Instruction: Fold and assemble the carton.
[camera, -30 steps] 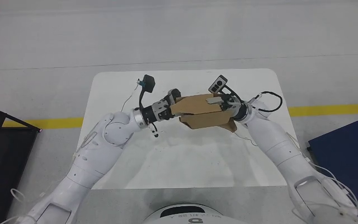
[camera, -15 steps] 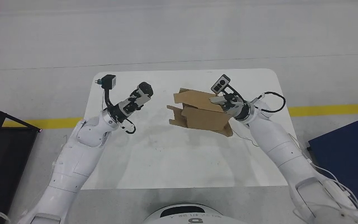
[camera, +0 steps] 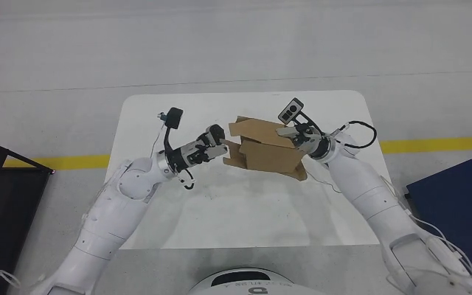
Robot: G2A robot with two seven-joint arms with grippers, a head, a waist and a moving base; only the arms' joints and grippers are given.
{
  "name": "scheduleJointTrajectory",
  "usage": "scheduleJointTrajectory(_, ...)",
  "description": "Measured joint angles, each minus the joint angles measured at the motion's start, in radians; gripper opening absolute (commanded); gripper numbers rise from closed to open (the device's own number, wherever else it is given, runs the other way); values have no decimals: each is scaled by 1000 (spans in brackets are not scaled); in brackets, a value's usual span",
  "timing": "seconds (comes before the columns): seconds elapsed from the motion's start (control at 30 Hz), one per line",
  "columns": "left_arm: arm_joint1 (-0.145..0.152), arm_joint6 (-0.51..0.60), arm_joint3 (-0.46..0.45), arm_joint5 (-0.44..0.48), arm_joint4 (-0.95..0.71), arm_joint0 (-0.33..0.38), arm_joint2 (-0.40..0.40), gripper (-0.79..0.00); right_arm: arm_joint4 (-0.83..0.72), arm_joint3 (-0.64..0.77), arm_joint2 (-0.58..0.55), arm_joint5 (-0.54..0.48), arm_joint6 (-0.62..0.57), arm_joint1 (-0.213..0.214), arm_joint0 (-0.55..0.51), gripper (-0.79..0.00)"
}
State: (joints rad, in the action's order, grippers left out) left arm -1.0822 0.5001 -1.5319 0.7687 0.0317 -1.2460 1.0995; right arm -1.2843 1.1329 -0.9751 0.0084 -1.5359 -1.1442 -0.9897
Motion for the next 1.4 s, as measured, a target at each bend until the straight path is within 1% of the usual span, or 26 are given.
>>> scheduleJointTrajectory(0.43,-27,-66,16,-47,86,60,-65,0,-1,14,2,-1,0,1,-5,-785)
scheduleJointTrajectory(0.8,-39,-96,33,-90,139,79,-82,0,1,25,3,-1,0,4,-8,-785)
scheduleJointTrajectory(1.03,-45,-112,35,-102,171,81,-88,0,0,30,0,-1,0,7,-11,-785)
scheduleJointTrajectory(1.4,-58,-110,5,-148,195,106,-111,0,-1,26,4,2,0,7,-8,-785)
